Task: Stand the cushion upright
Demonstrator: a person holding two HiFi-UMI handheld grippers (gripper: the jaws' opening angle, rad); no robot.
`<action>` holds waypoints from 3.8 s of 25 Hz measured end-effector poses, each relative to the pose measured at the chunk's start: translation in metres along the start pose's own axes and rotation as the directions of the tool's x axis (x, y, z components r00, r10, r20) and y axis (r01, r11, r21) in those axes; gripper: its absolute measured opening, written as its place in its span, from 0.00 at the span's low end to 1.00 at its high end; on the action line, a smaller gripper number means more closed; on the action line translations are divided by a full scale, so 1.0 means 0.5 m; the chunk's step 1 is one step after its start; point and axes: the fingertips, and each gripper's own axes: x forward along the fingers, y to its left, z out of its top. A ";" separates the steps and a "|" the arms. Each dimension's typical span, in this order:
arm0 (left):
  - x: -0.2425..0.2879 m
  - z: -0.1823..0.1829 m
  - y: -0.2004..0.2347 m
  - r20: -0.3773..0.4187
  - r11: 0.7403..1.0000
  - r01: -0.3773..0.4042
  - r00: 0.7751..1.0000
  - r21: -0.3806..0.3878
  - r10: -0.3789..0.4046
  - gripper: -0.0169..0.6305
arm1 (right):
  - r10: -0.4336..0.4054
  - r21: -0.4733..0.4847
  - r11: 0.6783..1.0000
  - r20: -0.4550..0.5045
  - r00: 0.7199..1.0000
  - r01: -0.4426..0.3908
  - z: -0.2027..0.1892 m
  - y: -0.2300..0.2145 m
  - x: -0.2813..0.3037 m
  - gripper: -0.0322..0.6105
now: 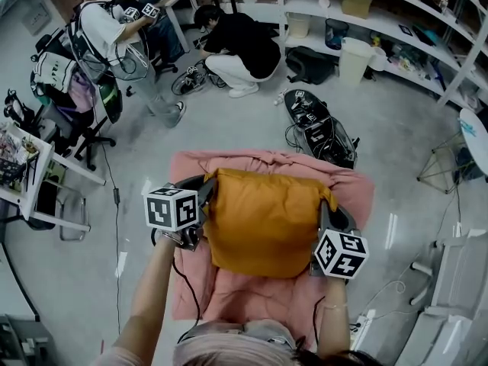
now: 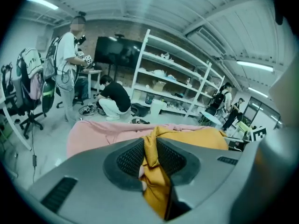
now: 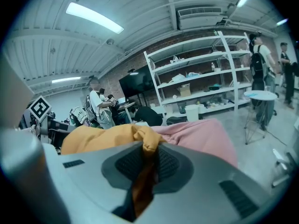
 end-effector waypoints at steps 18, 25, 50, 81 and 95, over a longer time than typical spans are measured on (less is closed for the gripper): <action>-0.031 0.040 0.001 -0.001 0.989 0.071 0.997 -0.130 -0.072 0.26 | 0.054 -0.028 0.998 -0.009 0.998 -0.055 0.008 -0.024 -0.011 0.18; -0.068 0.044 -0.003 0.030 0.992 0.057 0.998 -0.115 -0.054 0.26 | 0.011 -0.022 1.000 0.034 0.999 -0.010 0.020 -0.046 -0.039 0.24; -0.298 -0.084 -0.044 0.206 0.970 0.151 0.972 -0.190 -0.111 0.21 | -0.045 -0.095 0.994 0.108 0.993 0.055 -0.041 0.031 -0.259 0.26; -0.717 -0.415 -0.144 0.315 0.981 0.073 0.949 -0.179 -0.013 0.08 | -0.018 -0.164 0.986 0.119 0.993 0.038 -0.228 0.244 -0.652 0.18; -0.939 -0.587 -0.229 0.358 0.993 0.007 0.933 -0.120 0.037 0.07 | -0.004 -0.178 0.984 0.161 0.987 0.033 -0.317 0.342 -0.863 0.11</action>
